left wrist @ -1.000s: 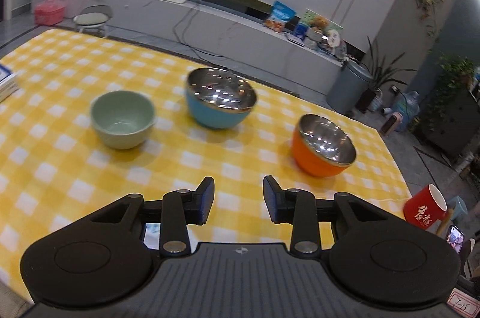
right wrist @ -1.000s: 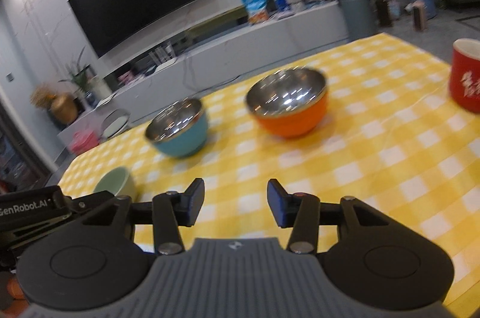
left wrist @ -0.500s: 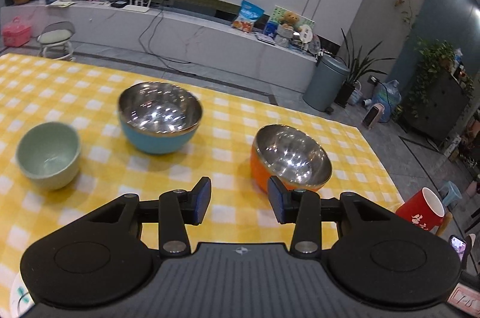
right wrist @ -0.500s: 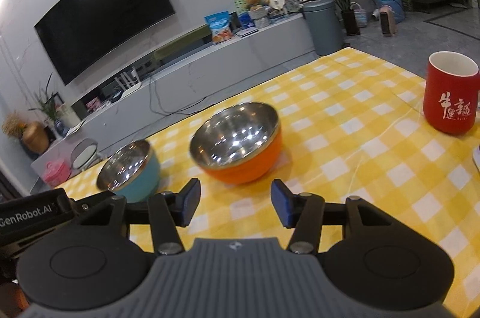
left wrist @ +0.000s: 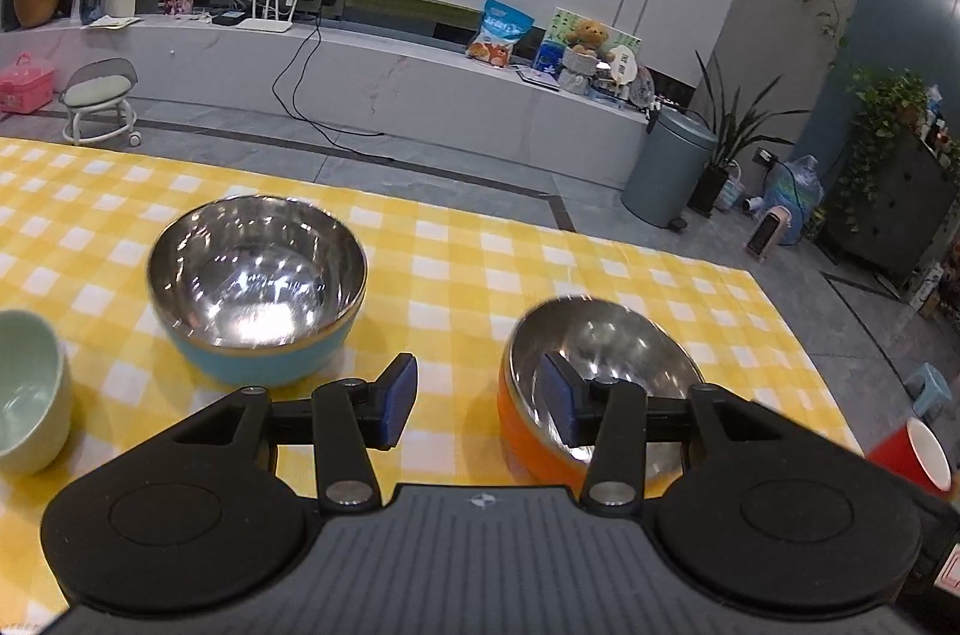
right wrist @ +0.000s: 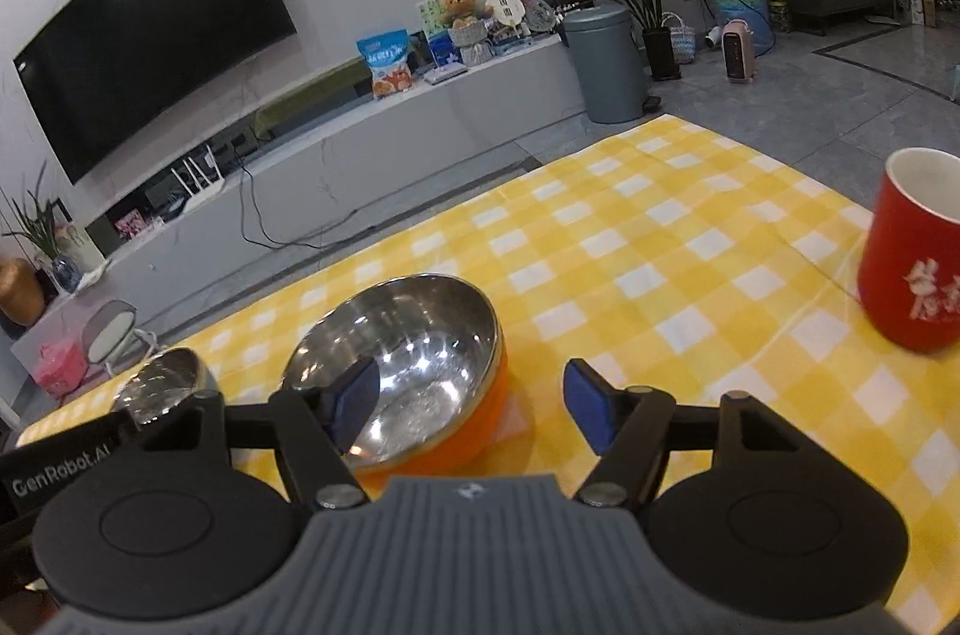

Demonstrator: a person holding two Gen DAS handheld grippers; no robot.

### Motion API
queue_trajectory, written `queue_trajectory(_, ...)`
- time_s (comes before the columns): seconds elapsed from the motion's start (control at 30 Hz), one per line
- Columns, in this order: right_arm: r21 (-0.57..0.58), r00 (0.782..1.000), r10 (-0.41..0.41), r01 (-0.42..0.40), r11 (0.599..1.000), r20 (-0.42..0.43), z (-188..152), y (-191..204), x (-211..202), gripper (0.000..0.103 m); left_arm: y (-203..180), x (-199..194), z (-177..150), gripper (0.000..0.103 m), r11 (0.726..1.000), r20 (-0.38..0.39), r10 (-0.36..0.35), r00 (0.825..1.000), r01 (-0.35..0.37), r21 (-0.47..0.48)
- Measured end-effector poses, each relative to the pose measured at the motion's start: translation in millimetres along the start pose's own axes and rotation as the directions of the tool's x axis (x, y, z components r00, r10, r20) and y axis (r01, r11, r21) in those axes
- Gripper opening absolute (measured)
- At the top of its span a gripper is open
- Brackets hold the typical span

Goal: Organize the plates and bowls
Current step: 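Move the left tool to the rim of the orange bowl, then close the left tool on the orange bowl rim, then carry the orange bowl with the left tool beside the stacked plates, lower it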

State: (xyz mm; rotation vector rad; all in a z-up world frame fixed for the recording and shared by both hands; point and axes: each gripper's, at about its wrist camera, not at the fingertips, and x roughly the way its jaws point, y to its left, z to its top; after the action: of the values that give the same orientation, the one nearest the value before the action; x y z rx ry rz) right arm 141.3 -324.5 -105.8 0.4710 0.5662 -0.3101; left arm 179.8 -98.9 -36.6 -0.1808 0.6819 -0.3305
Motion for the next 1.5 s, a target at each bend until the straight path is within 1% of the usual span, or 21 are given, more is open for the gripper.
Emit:
queue_trajectory(0.2,0.001,0.999,-0.004,0.004,1.000,-0.051,5.9,6.1,29.4,0.067,1.1,29.0,5.5,0.053,1.000,-0.037,0.014,0.999,-0.014,0.004)
queue_trajectory(0.33,-0.013,0.998,-0.008,0.008,1.000,-0.061,2.2,9.9,40.2,0.066,1.9,42.1,4.1,0.052,1.000,-0.063,0.022,0.998,-0.021,0.019)
queue_trajectory(0.4,-0.024,0.997,-0.019,0.018,1.000,-0.071,-0.5,11.2,45.5,0.064,0.2,47.5,4.3,0.052,0.999,-0.072,0.024,0.997,-0.022,0.041)
queue_trajectory(0.47,-0.025,0.996,-0.025,0.023,0.999,-0.085,-3.8,10.1,49.7,0.059,-1.3,49.4,3.3,0.052,0.998,-0.071,0.026,0.997,-0.021,0.066)
queue_trajectory(0.5,-0.023,0.995,-0.028,0.026,0.999,-0.092,-5.8,8.5,51.2,0.058,-1.9,50.2,3.1,0.050,0.997,-0.070,0.024,0.997,-0.019,0.075)
queue_trajectory(0.57,-0.015,0.994,-0.036,0.035,0.999,-0.105,-10.4,4.9,53.3,0.047,-2.6,50.9,2.0,0.046,0.996,-0.073,0.014,0.997,-0.007,0.086)
queue_trajectory(0.6,-0.009,0.993,-0.036,0.035,0.999,-0.112,-11.9,2.1,55.9,0.045,-3.4,51.1,1.8,0.044,0.996,-0.077,0.007,0.997,-0.001,0.088)
queue_trajectory(0.67,0.014,0.994,-0.018,0.019,1.000,-0.110,-15.7,-1.9,55.1,0.044,-5.2,51.8,2.0,0.042,0.996,-0.080,0.009,0.997,-0.002,0.094)
queue_trajectory(0.73,0.016,0.994,-0.018,0.019,1.000,-0.107,-16.9,-2.1,53.8,0.044,-10.0,53.4,1.7,0.031,0.994,-0.080,0.005,0.997,0.003,0.111)
queue_trajectory(0.77,0.007,0.994,-0.012,0.013,1.000,-0.106,-17.2,-1.3,53.4,0.043,-12.1,53.8,1.5,0.028,0.993,-0.083,0.004,0.997,0.006,0.120)
queue_trajectory(0.8,0.001,0.994,-0.005,0.005,1.000,-0.107,-17.7,-0.7,53.1,0.041,-13.7,54.0,1.0,0.026,0.992,-0.086,0.001,0.996,0.010,0.126)
queue_trajectory(0.83,0.001,0.994,0.006,-0.006,1.000,-0.108,-18.5,-1.2,52.8,0.035,-14.6,53.8,0.3,0.022,0.992,-0.087,-0.006,0.996,0.017,0.127)
queue_trajectory(0.87,0.007,0.994,0.016,-0.015,1.000,-0.109,-19.1,-1.9,52.4,0.033,-15.0,54.1,-0.1,0.018,0.992,-0.090,-0.010,0.996,0.022,0.125)
queue_trajectory(1.0,0.023,0.994,0.022,-0.020,1.000,-0.106,-20.1,-5.4,51.4,0.025,-18.0,55.2,-2.3,0.009,0.990,-0.105,-0.022,0.994,0.037,0.139)
queue_trajectory(1.17,0.065,0.993,0.020,-0.012,0.998,-0.120,-18.7,-10.3,48.8,0.016,-19.9,50.6,-3.5,0.007,0.987,-0.103,-0.021,0.994,0.037,0.159)
queue_trajectory(1.33,0.084,0.990,0.023,-0.012,0.996,-0.139,-18.0,-13.2,40.2,0.014,-23.0,38.2,-4.0,0.007,0.986,-0.117,-0.012,0.993,0.031,0.163)
queue_trajectory(1.5,0.092,0.987,0.049,-0.035,0.995,-0.152,-14.6,-11.1,20.0,0.012,-20.7,12.3,-1.4,0.007,0.992,-0.135,0.015,0.991,0.002,0.126)
